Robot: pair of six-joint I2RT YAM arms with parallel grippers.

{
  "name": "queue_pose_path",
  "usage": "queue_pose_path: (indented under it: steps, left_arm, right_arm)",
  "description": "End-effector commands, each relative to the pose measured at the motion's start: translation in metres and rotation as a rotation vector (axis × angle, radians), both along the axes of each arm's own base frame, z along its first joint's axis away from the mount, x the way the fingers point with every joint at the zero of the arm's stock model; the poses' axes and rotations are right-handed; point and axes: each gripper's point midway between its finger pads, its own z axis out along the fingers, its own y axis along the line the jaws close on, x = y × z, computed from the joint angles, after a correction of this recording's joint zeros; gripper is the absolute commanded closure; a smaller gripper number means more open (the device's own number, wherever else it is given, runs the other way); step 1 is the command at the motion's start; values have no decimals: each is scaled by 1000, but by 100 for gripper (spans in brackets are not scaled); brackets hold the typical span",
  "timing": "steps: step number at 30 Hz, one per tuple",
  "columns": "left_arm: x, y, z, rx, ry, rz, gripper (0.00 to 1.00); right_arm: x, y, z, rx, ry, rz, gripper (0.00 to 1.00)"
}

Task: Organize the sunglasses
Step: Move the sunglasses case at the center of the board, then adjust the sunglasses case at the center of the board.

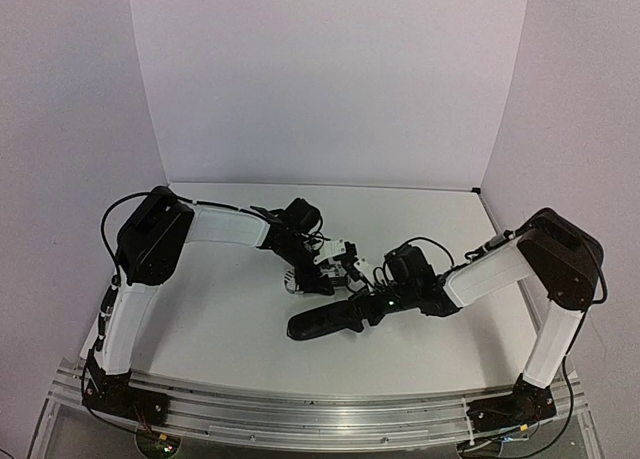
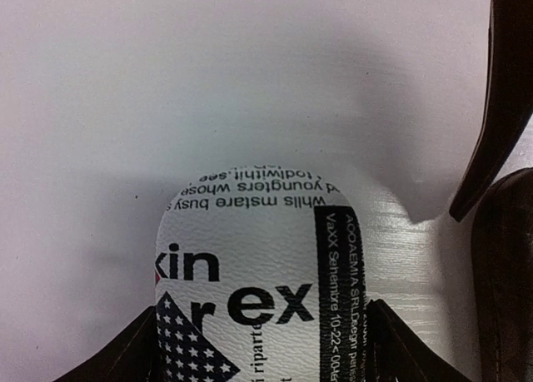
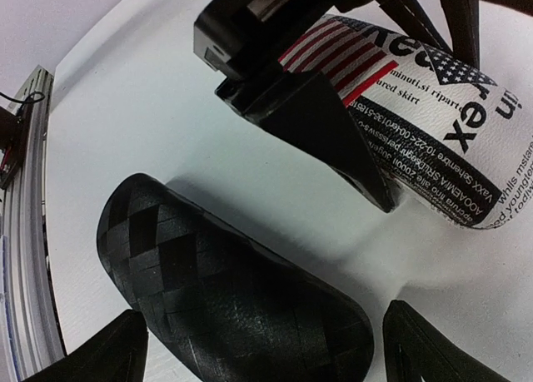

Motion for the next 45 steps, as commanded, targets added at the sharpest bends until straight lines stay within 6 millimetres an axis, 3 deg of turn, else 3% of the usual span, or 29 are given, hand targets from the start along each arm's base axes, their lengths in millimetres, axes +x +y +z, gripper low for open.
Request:
queue_pose_path:
  steps: [1,22,31,39,45]
  left_arm:
    - [-12,9,-9,56,35,-12,26]
    - [-9,11,-3,58,-4,-20,22]
    - [-3,13,-5,67,-60,-32,22]
    - [1,5,21,25,-84,-41,19]
    - [5,17,20,83,-175,-80,18]
  right_arm:
    - [-7,11,12,51,9,19,7]
    - [-13,6,19,32,29,-16,7]
    - [-23,-8,22,32,46,-45,7]
    - [-10,-6,35,39,-3,-78,5]
    - [2,-15,49,28,-83,-140,3]
